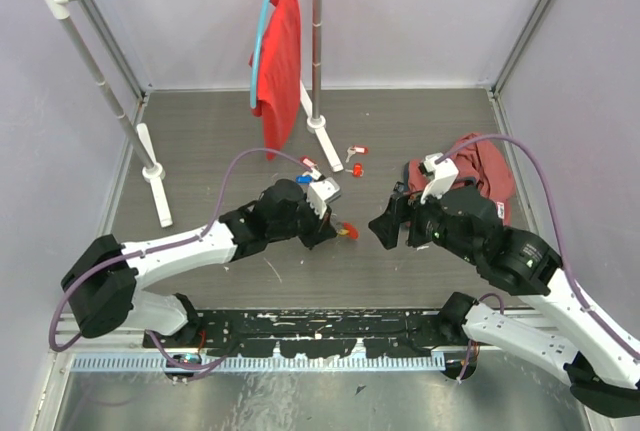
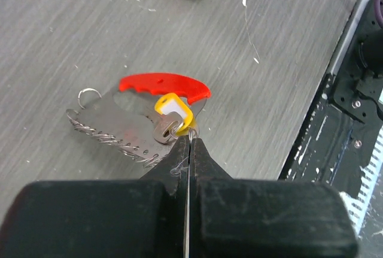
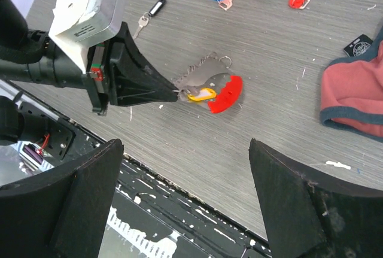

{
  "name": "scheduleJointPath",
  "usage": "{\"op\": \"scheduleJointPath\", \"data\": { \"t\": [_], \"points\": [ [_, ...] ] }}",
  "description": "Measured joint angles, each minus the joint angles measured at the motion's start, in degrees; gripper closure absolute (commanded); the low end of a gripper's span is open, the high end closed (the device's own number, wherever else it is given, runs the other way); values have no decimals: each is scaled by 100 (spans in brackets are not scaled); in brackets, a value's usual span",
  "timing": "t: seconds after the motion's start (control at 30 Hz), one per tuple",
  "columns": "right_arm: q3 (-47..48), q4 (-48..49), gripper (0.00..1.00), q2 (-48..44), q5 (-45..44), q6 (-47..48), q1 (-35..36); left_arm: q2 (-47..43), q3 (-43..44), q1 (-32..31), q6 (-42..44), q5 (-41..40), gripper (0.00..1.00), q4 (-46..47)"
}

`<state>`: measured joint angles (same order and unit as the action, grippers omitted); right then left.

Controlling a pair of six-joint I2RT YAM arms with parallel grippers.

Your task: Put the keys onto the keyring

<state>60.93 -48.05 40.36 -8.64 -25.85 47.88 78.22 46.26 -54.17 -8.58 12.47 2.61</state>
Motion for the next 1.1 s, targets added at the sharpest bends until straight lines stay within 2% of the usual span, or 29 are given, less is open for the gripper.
{"op": "scheduleJointPath", "data": {
  "t": [0.1,0.37,0.5,0.63,0.83,1.1],
  "points": [
    [-94,-11,9,33,-9,0,0,-70,-129,-85,-44,33,95,-4],
    [-503,-66,9,129,-24,-7,0,-122,-199,-299,-68,44,69,13],
    [-715,-33,9,157,-22,-44,0,-81,-216,-380,-142,101,63,105],
    [-951,-2,16,186,-22,-120,0,-118,-348,-402,-293,37,55,188],
    [-1180,96,32,610,138,-184,0,-603,-802,-249,-776,-446,52,177],
    [-1777,796,35,1659,621,-334,55,-1292,-1335,-72,-1521,-1001,47,122]
  ]
}}
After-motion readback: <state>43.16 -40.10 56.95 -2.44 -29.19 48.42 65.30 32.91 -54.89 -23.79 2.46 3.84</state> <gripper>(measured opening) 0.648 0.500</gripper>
